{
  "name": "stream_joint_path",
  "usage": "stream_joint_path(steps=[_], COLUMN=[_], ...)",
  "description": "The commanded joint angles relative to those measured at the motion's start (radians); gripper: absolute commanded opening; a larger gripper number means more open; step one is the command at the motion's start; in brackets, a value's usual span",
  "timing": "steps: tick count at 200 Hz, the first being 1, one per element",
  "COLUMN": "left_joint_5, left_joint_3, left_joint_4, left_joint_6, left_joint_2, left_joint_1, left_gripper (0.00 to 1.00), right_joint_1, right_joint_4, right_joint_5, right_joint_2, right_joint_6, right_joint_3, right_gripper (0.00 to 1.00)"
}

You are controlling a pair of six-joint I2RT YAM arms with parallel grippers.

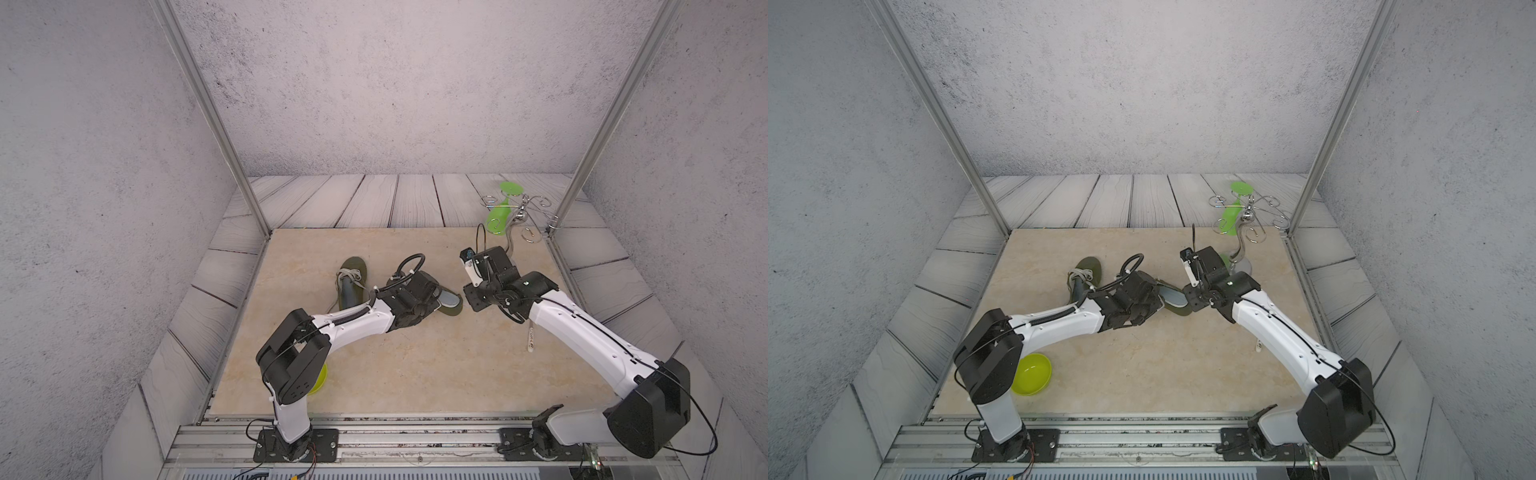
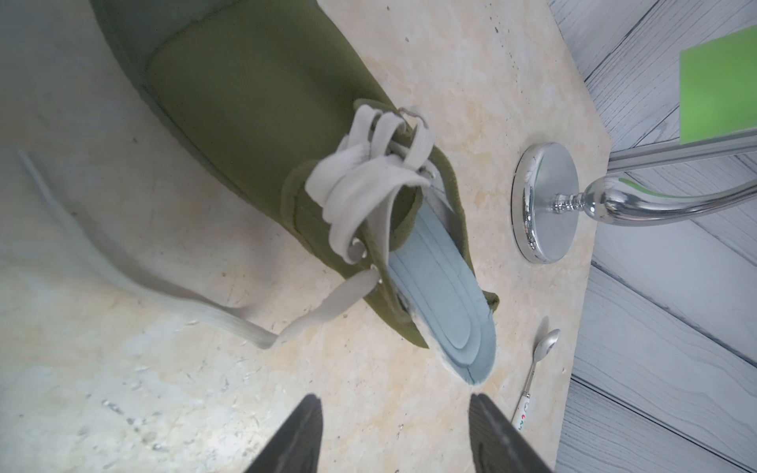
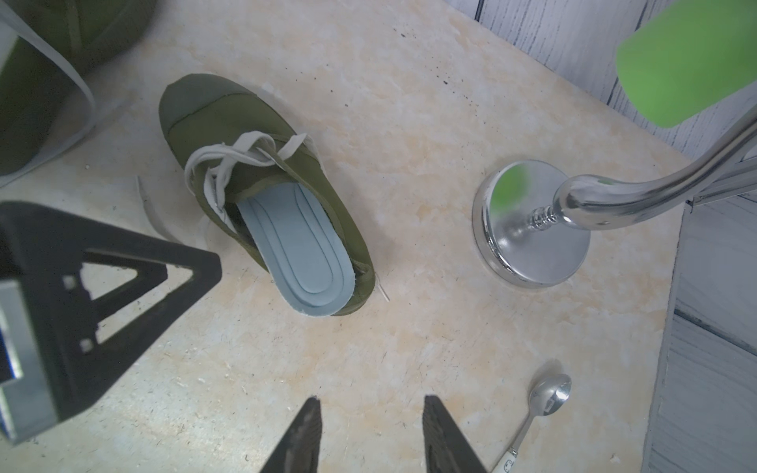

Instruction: Insert the insole into the shoe

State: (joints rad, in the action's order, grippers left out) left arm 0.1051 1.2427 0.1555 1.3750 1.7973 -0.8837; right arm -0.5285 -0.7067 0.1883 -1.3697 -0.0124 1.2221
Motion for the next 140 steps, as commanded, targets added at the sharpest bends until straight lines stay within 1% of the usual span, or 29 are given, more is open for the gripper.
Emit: stream_joint_path(steps=[1, 11, 36, 53, 96, 140], left_joint_5=[0.065, 0.067, 0.100, 0.142, 0.195, 0.235], left_joint_3=[-0.020, -0.018, 0.050, 0.056, 0.055, 0.069], left_joint_4=[-0.111, -0.149, -0.100, -0.092, -0.092, -0.065], left_joint_6=[0.174, 0.198, 0.166, 0.177, 0.202, 0.182], left_joint_2=[0.046, 0.066, 0.102, 0.109, 0.129, 0.145], left_joint_1=[-0.013, -0.018, -0.022, -0.023, -0.021, -0.007], left_gripper=[0.57, 0.54, 0.49, 0.46, 0.44, 0.40], right_joint_1=[0.006, 0.009, 0.011, 0.014, 0.019, 0.018], right_joint_4=[-0.016, -0.017, -0.022, -0.023, -0.030, -0.037], right_joint_5=[-0.019, -0.020, -0.020, -0.025, -0.035, -0.045], right_joint_2=[0.044, 0.047, 0.059, 0.067, 0.068, 0.060], right_joint_6=[-0.014, -0.013, -0.007, -0.004, 0.005, 0.009], right_joint_3=[0.004, 0.004, 0.001, 0.000, -0.001, 0.008], right_gripper=[0.42, 0.42, 0.42, 0.42, 0.42, 0.42])
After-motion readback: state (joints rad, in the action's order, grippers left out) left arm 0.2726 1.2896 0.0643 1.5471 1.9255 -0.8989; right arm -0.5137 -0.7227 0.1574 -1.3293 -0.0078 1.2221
